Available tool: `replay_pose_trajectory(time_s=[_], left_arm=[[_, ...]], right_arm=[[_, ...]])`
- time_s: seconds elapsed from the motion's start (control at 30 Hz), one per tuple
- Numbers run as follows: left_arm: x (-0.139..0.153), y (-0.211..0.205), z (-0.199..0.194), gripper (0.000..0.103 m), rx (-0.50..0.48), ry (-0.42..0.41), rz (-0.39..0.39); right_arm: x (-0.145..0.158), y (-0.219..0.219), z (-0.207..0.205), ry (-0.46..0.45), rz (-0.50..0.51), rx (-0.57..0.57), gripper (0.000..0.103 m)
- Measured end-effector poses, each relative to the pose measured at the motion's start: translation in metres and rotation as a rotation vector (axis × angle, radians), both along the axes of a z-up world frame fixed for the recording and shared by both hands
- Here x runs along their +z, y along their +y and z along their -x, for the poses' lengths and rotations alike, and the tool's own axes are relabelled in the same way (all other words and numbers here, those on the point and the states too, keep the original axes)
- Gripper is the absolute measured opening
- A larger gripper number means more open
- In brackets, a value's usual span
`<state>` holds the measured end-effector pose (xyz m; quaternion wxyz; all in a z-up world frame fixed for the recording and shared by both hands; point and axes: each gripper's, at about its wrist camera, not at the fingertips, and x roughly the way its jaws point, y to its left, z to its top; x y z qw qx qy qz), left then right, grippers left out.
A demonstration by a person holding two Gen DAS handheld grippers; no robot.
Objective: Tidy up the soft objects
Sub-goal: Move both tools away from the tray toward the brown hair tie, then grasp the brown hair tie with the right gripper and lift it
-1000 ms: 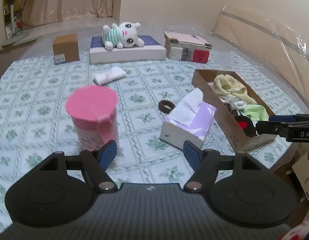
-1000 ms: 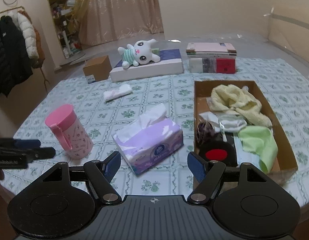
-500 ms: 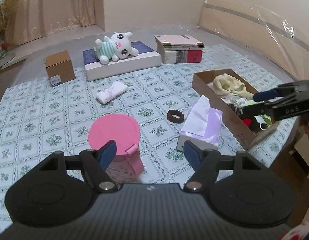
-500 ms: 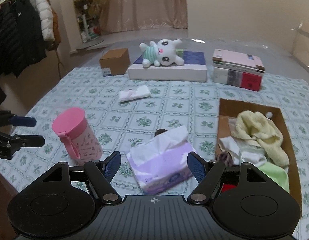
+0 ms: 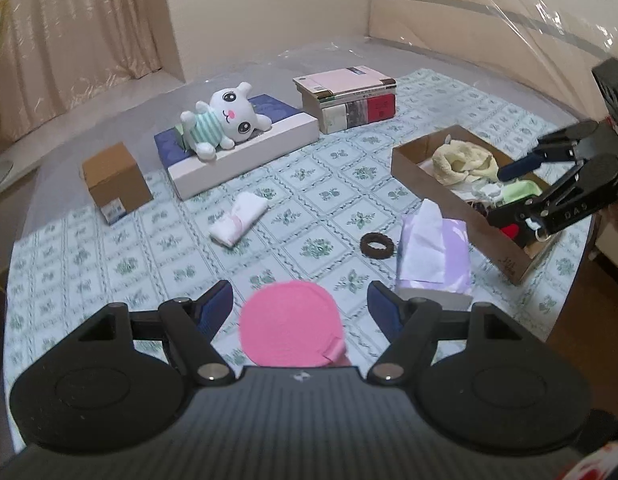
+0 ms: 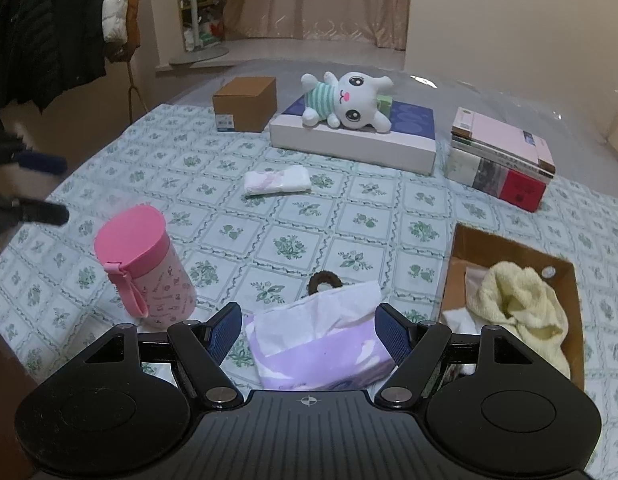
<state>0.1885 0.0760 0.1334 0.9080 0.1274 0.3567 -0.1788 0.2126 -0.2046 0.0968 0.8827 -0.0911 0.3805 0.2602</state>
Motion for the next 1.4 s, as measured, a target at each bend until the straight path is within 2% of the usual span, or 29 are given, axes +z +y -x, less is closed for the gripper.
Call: replay_pose_trajectory(time_s=[0.33,0.53,0.83,1.1,1.2,1.4], left_arm=[[0.000,0.011,-0.050,0.071,-0.065,0.010,-0.107],[0.001,0.013,-0.076,0.071,-0.121,0.022,-0.145],[-0.008,0.012,-0.116,0.071,-0.187,0.041,-0.165],[-0.036,0.011,-0.161,0.071,-0.194,0.106,-0.138],[-0.050,0.010,-0.179,0.071,-0.192,0.150,-0.136],[-0.078,0.012,-0.212,0.071,-0.178,0.250,-0.102]], right_arm=[[0.007,0.015,-0.038,0.009,0.038,0.058,0.073],[0.008,0.031,-0.060,0.030,0.086,0.115,0.073],[-0.008,0.049,-0.106,0.108,0.150,0.161,0.073],[-0.051,0.066,-0.145,0.202,0.221,0.210,0.073],[-0.071,0.074,-0.156,0.226,0.260,0.238,0.073],[-0.113,0.086,-0.180,0.338,0.328,0.259,0.073]])
